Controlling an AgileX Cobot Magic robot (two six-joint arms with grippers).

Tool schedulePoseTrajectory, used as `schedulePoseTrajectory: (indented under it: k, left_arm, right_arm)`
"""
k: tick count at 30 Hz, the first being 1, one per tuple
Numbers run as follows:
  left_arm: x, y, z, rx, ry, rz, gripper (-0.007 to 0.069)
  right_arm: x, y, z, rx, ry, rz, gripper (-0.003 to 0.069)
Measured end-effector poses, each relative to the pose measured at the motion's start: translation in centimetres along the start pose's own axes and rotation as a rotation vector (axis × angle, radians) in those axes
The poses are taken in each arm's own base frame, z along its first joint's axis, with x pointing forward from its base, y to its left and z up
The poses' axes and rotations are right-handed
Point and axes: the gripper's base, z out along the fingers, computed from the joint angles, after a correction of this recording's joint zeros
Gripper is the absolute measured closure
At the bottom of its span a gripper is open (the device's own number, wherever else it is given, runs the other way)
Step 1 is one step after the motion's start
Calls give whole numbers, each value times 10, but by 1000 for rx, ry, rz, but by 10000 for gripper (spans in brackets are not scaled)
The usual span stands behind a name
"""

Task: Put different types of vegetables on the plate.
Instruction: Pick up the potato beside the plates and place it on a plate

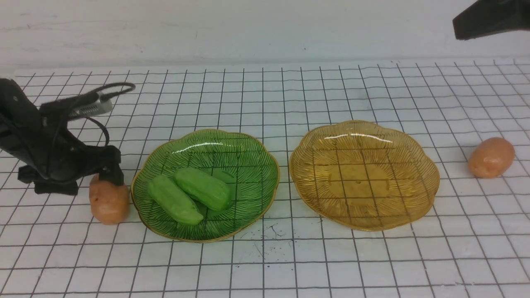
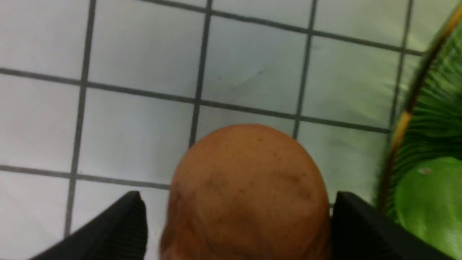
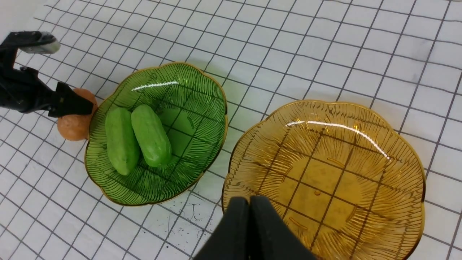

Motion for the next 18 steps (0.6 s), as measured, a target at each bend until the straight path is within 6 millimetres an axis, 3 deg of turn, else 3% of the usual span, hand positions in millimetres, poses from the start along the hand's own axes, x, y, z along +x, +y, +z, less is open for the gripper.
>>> schedulePoseTrajectory:
  k: [2,6,10,13,14,18]
  left_arm:
    - [0,0,1,0,2,-2,141]
    - [-5,-2,-8,3,21,12,136]
    - [-22,-14,-45,36,-46,37,136]
    - [-32,-42,-81,111,-137,135,136]
    - [-34,-60,-94,149,-174,198,136]
    - [-29,-123,-113,285,-233,368,136]
  right_arm:
    - [0,0,0,0,0,0,673]
    - [1,-3,0,38,16,9,673]
    - [6,-16,-2,175,64,47,673]
    - [12,-39,-9,352,96,129,673]
    - [14,-51,-12,416,95,177,673]
    - [18,-86,-18,532,65,309,673]
